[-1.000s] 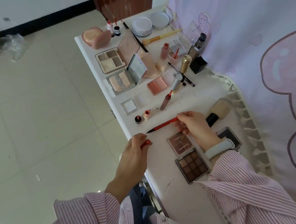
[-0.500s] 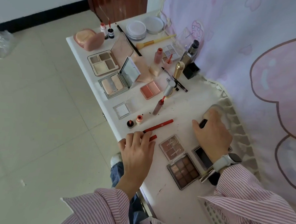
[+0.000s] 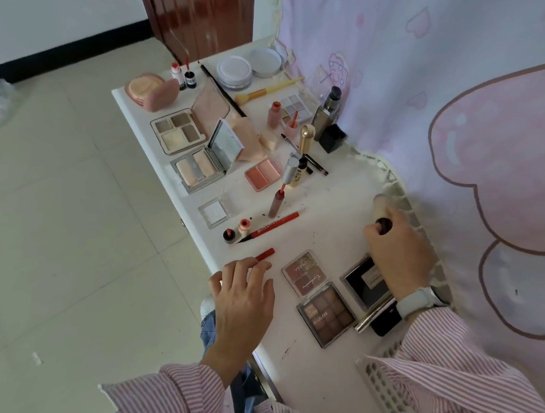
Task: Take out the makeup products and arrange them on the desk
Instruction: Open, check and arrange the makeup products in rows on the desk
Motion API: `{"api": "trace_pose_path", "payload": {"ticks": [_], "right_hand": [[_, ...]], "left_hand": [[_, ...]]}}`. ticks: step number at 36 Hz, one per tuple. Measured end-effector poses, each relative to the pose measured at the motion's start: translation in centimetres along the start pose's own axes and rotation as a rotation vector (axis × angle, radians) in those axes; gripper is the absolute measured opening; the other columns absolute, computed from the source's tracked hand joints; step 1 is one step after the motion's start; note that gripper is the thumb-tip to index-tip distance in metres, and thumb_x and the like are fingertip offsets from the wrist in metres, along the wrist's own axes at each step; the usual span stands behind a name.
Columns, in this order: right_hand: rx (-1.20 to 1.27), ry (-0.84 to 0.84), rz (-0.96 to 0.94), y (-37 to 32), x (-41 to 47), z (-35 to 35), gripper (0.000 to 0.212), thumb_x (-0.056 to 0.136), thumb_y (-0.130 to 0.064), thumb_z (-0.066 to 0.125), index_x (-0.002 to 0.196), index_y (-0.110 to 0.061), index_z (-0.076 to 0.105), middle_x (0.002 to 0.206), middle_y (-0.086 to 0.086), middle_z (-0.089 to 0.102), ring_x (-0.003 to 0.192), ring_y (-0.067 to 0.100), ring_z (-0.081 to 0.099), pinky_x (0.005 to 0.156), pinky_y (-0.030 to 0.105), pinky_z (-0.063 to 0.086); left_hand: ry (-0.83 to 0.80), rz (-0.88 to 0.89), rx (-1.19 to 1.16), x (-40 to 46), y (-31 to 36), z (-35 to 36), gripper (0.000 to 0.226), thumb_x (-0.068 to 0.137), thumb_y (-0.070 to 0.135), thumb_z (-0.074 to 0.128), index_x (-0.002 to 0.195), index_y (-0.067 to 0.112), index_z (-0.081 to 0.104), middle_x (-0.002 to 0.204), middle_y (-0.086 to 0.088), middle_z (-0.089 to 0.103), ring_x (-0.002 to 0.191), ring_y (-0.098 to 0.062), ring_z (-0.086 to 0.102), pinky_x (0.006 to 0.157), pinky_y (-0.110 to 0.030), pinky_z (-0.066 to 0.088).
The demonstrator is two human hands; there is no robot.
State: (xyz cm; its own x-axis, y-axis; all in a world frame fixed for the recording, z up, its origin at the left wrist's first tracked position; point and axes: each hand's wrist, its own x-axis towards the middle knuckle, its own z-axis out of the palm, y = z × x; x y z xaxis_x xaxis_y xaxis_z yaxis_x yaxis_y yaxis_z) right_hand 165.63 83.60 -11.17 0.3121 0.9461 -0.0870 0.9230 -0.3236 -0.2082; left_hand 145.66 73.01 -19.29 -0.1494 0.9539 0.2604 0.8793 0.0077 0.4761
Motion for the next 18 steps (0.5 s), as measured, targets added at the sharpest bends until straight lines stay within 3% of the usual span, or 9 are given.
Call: {"api": "trace_pose_path", "payload": {"ticks": [4,7,10,12,15,16,18], "right_hand": [[0.151,0.061,-0.001,0.8,-1.1,-2.2,0.027,0.092,-0.03,0.041,0.11,-0.016,0.055,0.081,0.004,0.055,0.073,0.023,0.048,0.065,0.03,0.034],[0.28,0.066,-0.042,0.7,-3.0,-3.4,0.017,0.093,-0.028,0.043,0.099,-0.017,0.054,0.079,0.004,0.056,0.07,0.023,0.049,0.06,0.03,0.034],[0.493,-0.007,-0.05,0.2,-4.6,-3.8,0.013,0.093,-0.023,0.044,0.084,-0.016,0.051,0.069,0.003,0.055,0.061,0.017,0.052,0.053,0.028,0.041],[0.626,-0.078,-0.054,-0.4,-5.4,-4.3,0.019,0.093,-0.018,0.043,0.077,-0.012,0.051,0.062,0.0,0.05,0.052,0.008,0.046,0.049,0.021,0.037],[0.683,-0.209,-0.115,-2.2,-6.7,-5.1,0.027,0.094,-0.019,0.042,0.071,-0.006,0.049,0.051,-0.007,0.045,0.048,0.007,0.04,0.049,0.02,0.032],[0.716,-0.245,-0.137,-2.9,-7.3,-5.3,0.029,0.094,-0.019,0.041,0.067,-0.008,0.046,0.048,-0.008,0.044,0.045,0.005,0.041,0.047,0.016,0.031],[0.786,-0.284,-0.158,-4.1,-8.5,-5.6,0.034,0.095,-0.019,0.041,0.062,-0.015,0.04,0.049,-0.007,0.042,0.042,0.001,0.043,0.045,0.012,0.033]], "left_hand": [[-0.023,0.004,-0.058,0.2,0.5,-1.3,0.022,0.084,0.026,0.05,0.102,0.018,0.057,0.1,-0.003,0.062,0.095,-0.017,0.047,0.081,-0.033,0.035],[-0.042,0.007,-0.17,0.3,1.7,-2.7,0.027,0.085,0.029,0.048,0.107,0.015,0.058,0.104,-0.004,0.062,0.099,-0.017,0.048,0.081,-0.034,0.044],[-0.093,0.038,-0.247,1.0,3.1,-3.9,0.04,0.083,0.041,0.05,0.117,0.018,0.05,0.113,-0.004,0.061,0.107,-0.017,0.048,0.089,-0.034,0.044],[-0.153,0.096,-0.214,1.7,4.3,-4.9,0.056,0.078,0.053,0.05,0.124,0.021,0.044,0.122,-0.003,0.057,0.113,-0.016,0.044,0.095,-0.036,0.037],[-0.198,0.212,-0.11,2.6,6.1,-6.1,0.072,0.073,0.058,0.056,0.131,0.021,0.039,0.13,-0.002,0.05,0.118,-0.018,0.04,0.1,-0.036,0.03],[-0.2,0.225,-0.094,2.9,6.5,-6.5,0.072,0.07,0.054,0.064,0.129,0.02,0.041,0.125,-0.002,0.053,0.113,-0.019,0.045,0.097,-0.035,0.035],[-0.175,0.216,-0.12,3.5,6.7,-7.4,0.059,0.065,0.04,0.077,0.113,0.016,0.051,0.101,0.0,0.063,0.088,-0.017,0.058,0.072,-0.027,0.048]]}}
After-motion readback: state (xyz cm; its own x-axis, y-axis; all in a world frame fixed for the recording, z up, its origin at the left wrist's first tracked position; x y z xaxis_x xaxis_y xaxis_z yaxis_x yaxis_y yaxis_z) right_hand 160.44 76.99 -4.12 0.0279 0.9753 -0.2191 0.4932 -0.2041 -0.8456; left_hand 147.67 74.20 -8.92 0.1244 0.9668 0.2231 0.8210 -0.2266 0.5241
